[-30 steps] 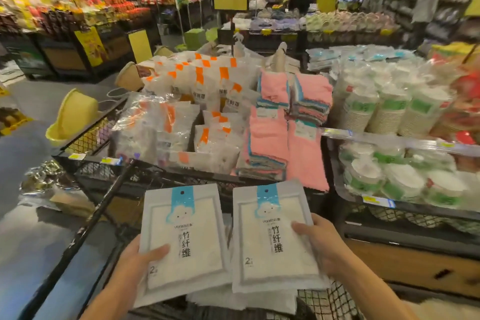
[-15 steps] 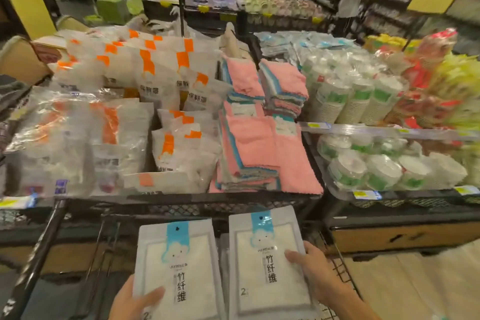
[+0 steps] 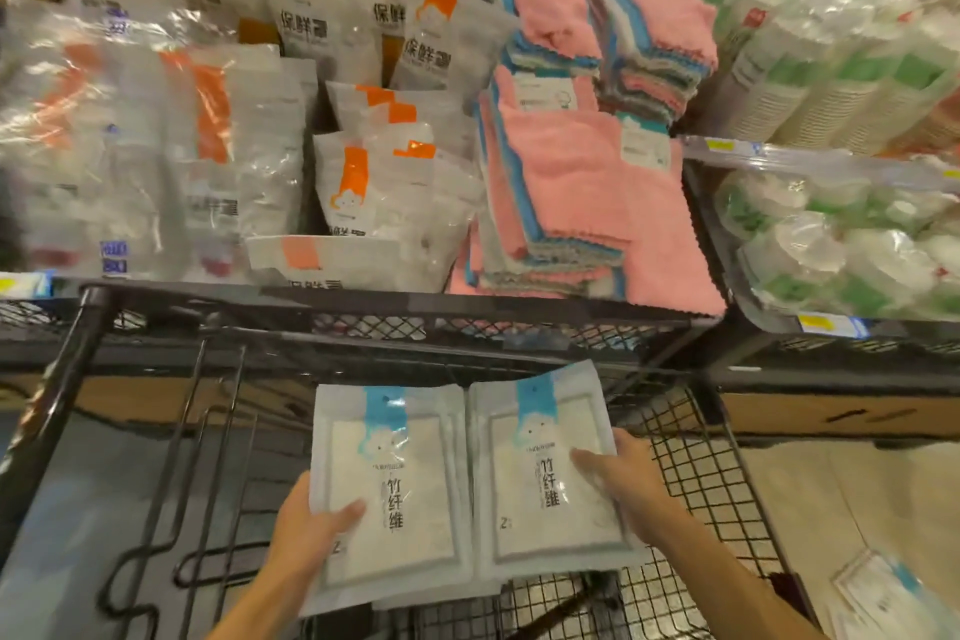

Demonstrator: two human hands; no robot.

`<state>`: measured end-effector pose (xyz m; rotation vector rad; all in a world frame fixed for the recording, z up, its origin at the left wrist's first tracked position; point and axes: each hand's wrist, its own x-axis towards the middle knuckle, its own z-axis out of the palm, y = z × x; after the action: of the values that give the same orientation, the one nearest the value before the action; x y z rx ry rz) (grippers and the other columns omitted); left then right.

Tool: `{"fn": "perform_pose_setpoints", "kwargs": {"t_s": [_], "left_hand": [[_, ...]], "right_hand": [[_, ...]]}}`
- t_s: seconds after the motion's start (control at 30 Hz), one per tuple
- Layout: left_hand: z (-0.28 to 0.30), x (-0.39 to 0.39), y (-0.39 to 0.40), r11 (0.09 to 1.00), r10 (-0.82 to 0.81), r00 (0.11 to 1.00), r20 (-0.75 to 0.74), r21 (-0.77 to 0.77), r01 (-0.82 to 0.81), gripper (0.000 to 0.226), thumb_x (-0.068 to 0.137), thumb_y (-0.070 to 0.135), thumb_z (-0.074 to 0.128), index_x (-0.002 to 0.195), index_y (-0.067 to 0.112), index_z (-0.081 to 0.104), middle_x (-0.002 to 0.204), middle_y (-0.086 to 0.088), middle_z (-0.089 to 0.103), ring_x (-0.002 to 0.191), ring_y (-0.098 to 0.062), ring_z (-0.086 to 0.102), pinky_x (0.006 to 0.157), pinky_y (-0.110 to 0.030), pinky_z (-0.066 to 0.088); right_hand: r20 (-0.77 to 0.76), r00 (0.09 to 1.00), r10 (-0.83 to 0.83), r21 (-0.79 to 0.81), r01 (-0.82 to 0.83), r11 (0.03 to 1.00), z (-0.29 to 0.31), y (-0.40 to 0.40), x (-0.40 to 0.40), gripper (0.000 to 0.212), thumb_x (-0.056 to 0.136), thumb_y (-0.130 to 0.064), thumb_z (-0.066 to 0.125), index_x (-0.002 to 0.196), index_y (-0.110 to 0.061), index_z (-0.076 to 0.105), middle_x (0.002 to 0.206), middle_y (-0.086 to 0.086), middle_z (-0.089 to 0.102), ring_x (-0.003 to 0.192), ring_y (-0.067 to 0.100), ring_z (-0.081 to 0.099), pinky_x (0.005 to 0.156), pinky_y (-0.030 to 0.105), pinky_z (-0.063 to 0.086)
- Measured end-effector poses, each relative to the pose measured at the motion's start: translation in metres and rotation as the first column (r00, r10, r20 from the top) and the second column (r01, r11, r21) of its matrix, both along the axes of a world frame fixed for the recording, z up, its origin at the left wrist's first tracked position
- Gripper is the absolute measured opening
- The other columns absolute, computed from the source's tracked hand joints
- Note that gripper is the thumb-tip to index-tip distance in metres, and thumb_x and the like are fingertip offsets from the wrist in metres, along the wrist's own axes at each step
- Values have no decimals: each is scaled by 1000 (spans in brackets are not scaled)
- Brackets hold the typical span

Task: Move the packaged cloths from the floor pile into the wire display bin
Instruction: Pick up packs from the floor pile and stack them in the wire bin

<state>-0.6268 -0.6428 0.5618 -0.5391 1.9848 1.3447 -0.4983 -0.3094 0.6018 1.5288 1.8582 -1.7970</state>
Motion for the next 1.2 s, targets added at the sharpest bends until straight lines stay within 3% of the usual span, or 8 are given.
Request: {"fn": "perform_pose_setpoints", "kwargs": {"t_s": [0.17,0.3,0.47,0.63,0.7,0.87,1.03,1.2], "left_hand": [[-18,9,14,977,-104,993,-58,-195,91,63,81,8,83,129,16,44,116,-7,64,103,-28,62,78,-44,56],[-21,21,23,872,-292,938,-186,-455,181,74,81,20,85,138,18,38,125,-7,50,109,-28,57,89,-46,53],[-6,33,31,589,-682,688,-249,-745,314,62,89,40,73,140,22,42,143,1,42,120,-18,52,93,-34,54],[35,28,33,391,-827,520,-214,-884,257,74,83,59,73,145,23,54,154,-10,49,137,-28,52,109,-50,44],[66,28,39,376,-839,496,-222,-897,233,74,83,62,70,144,22,58,153,-12,50,138,-30,52,109,-56,42],[150,31,61,369,-848,483,-217,-896,246,72,100,64,35,162,30,21,170,1,20,157,-19,17,128,-50,11],[224,39,91,442,-846,402,-350,-882,161,73,99,66,36,162,30,24,169,0,23,156,-18,18,126,-48,15],[285,42,124,504,-848,250,-467,-856,112,70,98,67,38,159,31,32,165,-3,32,153,-23,29,123,-49,22]], "right_hand": [[92,991,93,263,-114,958,-31,-9,0,23,93,-14,73,108,-15,55,99,3,70,77,17,73,58,30,60],[345,918,197,531,-364,765,-55,-12,3,37,88,-36,78,106,-19,51,98,-3,64,83,14,66,71,37,61],[514,837,190,677,-531,509,-43,-19,3,55,84,-56,74,116,-22,44,111,-5,49,106,15,50,95,37,48],[514,803,301,704,-595,388,3,-17,3,64,87,-61,66,136,-24,47,129,-3,53,122,19,50,105,45,43],[500,794,346,698,-606,382,31,-13,5,64,91,-61,61,142,-27,45,140,-5,50,134,19,45,116,51,33],[440,810,388,742,-571,352,107,-3,12,63,94,-61,58,147,-30,44,153,-6,44,147,19,33,125,56,18],[361,839,407,793,-506,339,178,11,33,69,96,-63,51,155,-30,39,161,-4,38,153,21,27,125,60,9],[300,890,342,848,-414,332,234,29,63,67,96,-67,47,151,-30,43,158,-2,44,149,24,33,123,62,15]]}}
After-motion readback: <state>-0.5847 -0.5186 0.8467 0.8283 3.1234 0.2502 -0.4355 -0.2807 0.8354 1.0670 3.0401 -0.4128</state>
